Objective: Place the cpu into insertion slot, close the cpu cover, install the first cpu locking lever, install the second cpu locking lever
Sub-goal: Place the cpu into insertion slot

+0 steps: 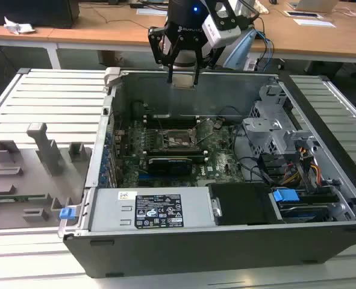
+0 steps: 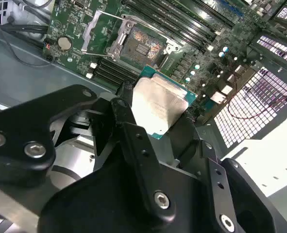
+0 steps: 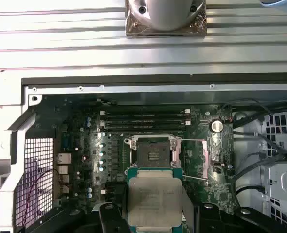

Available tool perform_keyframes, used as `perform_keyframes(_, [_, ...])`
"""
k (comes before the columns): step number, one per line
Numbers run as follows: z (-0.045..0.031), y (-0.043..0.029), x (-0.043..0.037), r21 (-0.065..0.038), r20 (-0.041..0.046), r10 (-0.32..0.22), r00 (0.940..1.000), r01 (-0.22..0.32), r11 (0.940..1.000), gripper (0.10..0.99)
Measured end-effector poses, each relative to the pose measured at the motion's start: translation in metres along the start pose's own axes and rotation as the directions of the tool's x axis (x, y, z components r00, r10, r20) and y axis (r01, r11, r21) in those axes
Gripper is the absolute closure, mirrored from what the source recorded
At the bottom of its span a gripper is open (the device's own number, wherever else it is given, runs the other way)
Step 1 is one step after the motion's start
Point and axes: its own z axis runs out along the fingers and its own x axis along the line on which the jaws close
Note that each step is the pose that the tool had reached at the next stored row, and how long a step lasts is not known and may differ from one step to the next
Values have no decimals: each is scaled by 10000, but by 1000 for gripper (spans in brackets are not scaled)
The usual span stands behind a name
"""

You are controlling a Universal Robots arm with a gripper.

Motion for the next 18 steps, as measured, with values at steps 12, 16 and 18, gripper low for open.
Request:
perform_keyframes(12, [0, 0, 0, 0, 8, 92, 10000, -92, 10000, 545])
perform_keyframes(16, [0, 0, 0, -2, 14, 154, 9999, -154, 9999, 545])
perform_keyframes(18, [1, 0, 0, -4, 22, 247, 9997, -247, 9997, 545])
